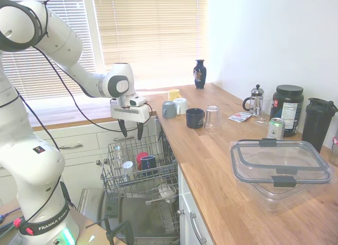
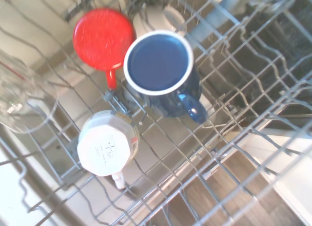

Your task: Unload a mug from dishwasher

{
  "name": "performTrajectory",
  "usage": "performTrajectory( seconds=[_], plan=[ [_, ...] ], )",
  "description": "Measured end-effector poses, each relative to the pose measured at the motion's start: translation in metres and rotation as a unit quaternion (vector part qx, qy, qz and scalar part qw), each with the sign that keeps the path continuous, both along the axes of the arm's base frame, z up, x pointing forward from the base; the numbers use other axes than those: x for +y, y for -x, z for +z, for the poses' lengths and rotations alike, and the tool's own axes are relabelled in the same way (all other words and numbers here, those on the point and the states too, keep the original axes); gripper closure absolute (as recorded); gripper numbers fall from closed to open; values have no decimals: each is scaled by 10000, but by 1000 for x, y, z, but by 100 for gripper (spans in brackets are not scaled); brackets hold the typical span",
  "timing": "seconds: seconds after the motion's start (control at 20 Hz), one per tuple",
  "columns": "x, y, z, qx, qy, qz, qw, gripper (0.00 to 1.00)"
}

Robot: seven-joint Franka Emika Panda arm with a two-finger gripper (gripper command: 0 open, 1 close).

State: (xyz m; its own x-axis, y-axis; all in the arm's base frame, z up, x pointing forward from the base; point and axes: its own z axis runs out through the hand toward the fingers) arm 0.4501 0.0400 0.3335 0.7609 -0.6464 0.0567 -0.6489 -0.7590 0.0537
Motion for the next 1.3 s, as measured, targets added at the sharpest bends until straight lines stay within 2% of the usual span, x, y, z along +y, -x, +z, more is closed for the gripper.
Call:
performTrajectory(
  seconds=[0.3, 0.5, 0.7, 1.3],
  plan=[
    [18, -25, -43, 336, 194, 432, 9983, 0],
    [20, -27, -68, 458, 325, 739, 9957, 0],
    [16, -27, -92, 619, 299, 1077, 9918, 0],
    [-1, -41, -158, 943, 368, 2061, 9733, 0]
  ],
)
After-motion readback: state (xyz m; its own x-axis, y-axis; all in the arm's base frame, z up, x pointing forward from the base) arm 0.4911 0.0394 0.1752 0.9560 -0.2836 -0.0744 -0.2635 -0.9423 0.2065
